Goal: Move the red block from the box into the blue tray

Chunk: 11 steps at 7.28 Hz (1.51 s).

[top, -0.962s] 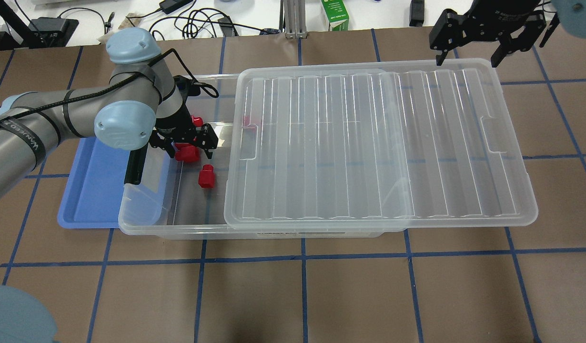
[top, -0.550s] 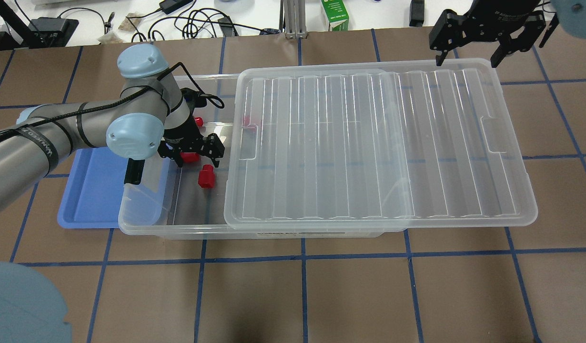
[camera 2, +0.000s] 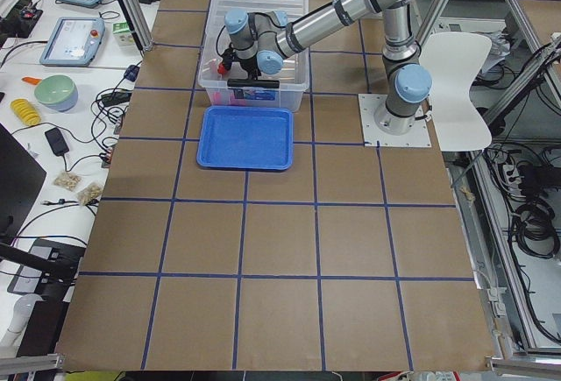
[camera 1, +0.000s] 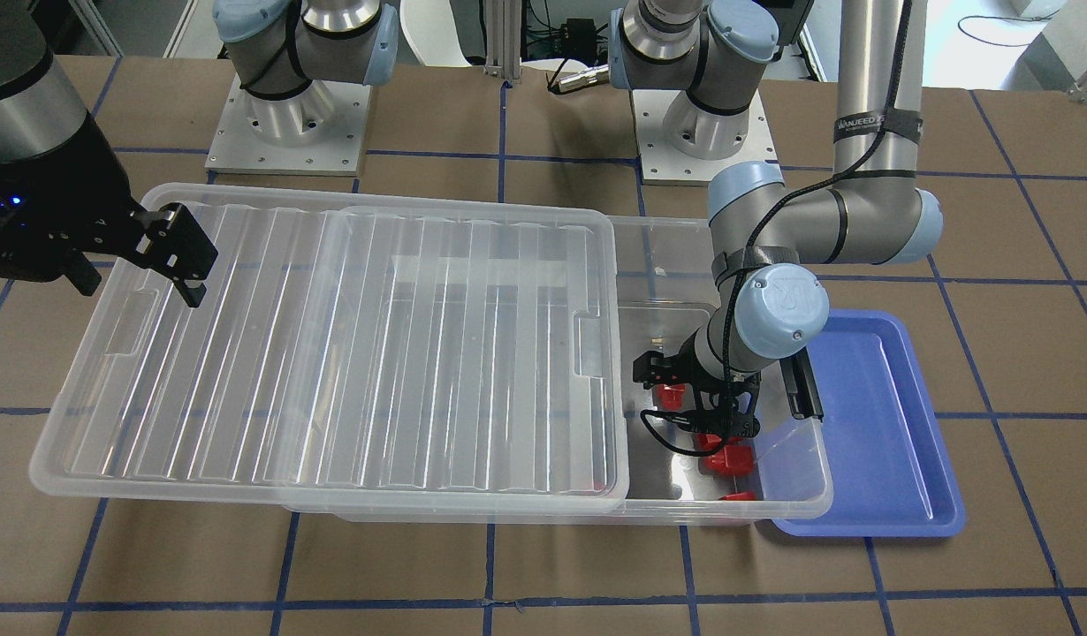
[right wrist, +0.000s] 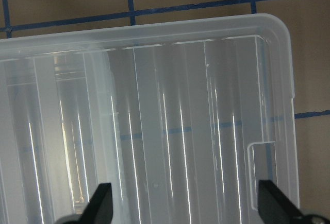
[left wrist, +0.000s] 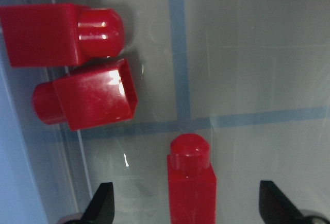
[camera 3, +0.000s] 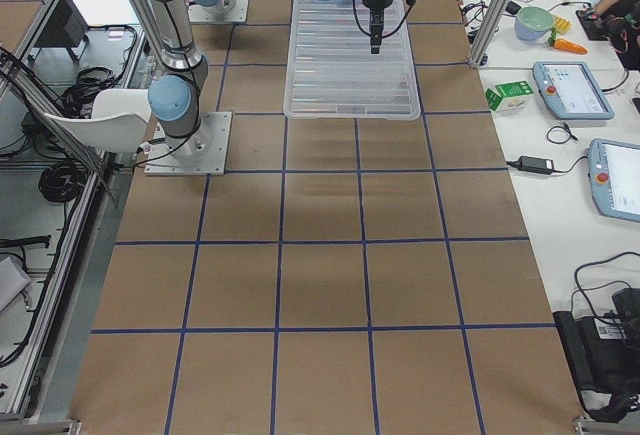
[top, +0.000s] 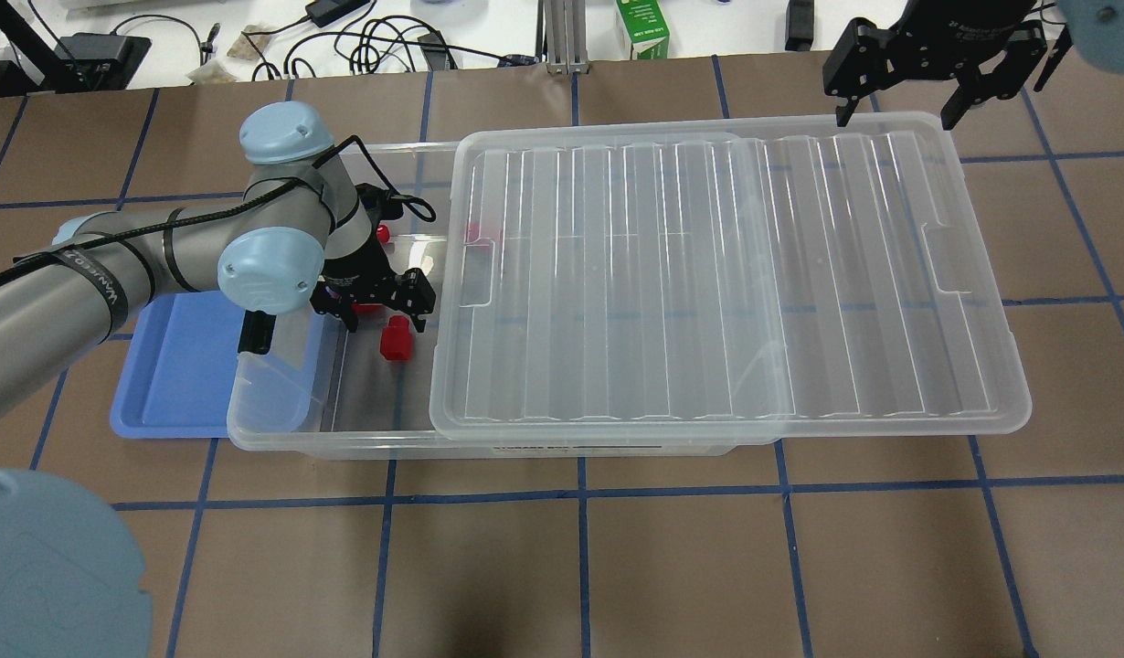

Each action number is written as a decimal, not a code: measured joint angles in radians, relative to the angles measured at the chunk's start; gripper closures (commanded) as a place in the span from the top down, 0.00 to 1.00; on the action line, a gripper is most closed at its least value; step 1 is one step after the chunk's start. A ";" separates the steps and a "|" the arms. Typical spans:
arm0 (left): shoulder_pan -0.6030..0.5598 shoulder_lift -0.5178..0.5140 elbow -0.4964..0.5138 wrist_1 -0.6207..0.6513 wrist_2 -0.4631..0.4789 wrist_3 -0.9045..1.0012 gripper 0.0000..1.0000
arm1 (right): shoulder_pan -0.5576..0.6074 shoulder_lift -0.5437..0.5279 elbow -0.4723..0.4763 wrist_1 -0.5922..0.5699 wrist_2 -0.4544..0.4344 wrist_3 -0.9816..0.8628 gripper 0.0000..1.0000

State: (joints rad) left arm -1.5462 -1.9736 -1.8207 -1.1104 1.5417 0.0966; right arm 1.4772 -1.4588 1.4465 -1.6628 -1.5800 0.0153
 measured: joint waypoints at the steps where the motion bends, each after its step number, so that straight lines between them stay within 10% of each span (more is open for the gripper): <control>1: 0.000 -0.008 0.000 0.001 0.000 0.000 0.84 | 0.000 0.000 0.000 0.000 0.000 0.000 1.00; 2: 0.000 -0.016 0.000 0.001 0.000 -0.002 0.70 | 0.000 0.000 0.000 0.000 0.000 -0.001 1.00; 3: 0.000 -0.022 0.000 0.000 0.000 -0.006 0.10 | 0.000 0.000 0.001 0.000 0.000 -0.001 1.00; 4: 0.000 -0.026 0.000 -0.002 0.000 -0.009 0.00 | 0.000 0.000 0.001 0.000 0.000 -0.001 1.00; 11: -0.005 0.021 0.079 -0.081 0.001 -0.067 0.00 | 0.000 0.001 0.004 0.000 0.000 -0.003 1.00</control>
State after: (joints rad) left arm -1.5516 -1.9529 -1.7414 -1.1914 1.5425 0.0294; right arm 1.4770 -1.4579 1.4501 -1.6628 -1.5800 0.0128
